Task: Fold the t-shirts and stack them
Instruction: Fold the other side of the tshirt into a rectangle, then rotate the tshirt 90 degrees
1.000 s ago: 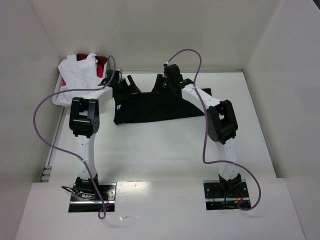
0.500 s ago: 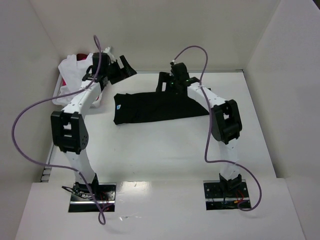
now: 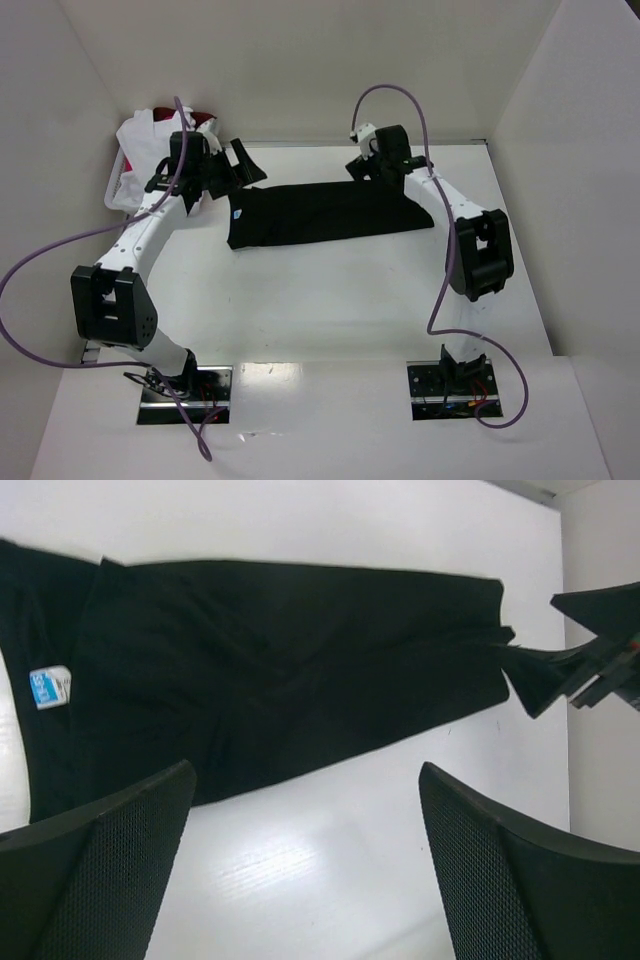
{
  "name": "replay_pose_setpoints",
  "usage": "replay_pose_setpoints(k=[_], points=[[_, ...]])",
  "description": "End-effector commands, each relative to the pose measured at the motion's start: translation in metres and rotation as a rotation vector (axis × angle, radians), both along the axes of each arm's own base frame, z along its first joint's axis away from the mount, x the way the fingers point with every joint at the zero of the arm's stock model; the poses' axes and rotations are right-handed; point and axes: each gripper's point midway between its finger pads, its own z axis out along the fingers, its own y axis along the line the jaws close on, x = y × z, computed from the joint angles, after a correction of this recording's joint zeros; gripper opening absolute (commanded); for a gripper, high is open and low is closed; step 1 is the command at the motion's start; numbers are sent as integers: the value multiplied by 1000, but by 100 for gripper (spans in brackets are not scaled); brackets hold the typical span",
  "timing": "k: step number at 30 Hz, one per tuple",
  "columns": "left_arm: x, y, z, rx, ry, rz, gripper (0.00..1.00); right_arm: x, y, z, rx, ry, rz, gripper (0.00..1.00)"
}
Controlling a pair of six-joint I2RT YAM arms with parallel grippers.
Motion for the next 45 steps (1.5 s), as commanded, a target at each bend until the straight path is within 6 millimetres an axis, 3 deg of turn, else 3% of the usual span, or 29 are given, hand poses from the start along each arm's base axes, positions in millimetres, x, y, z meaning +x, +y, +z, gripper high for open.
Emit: replay_pose_setpoints(k=[1,8,14,16,22,26,28,35,37,38,41,45], points=[[-12,-4,14,1,-26,-45,100,-14,-26,-31,-196,52,78,100],[-21,-4,7,6,7,-57,100,-16,-31,-78,-261,118,144,100],[-23,-4,-10,25,60,-68,100,-6,-34,-96,-272,136,194,100],[-19,-4,-6,25,55,-68,100,-8,-37,-113,-293,168,198,100],[-16,-5,-8,36,73,-86,100,-7,-35,-128,-291,198,209,100],[-15,-5,-4,42,57,-91,100,-25,-34,-142,-304,227,243,100],[-15,-5,-4,42,57,-91,100,-26,-28,-139,-303,213,252,100],[-16,1,-17,49,96,-42,100,-60,17,-145,-310,247,361,100],[-17,6,-35,62,148,-9,100,-76,39,-140,-313,239,396,100],[-17,7,-36,59,152,4,100,-85,45,-143,-312,251,407,100],[-21,14,-79,65,274,74,100,-112,63,-144,-299,275,433,100],[-22,16,-108,42,355,141,100,-148,81,-141,-299,297,485,100]])
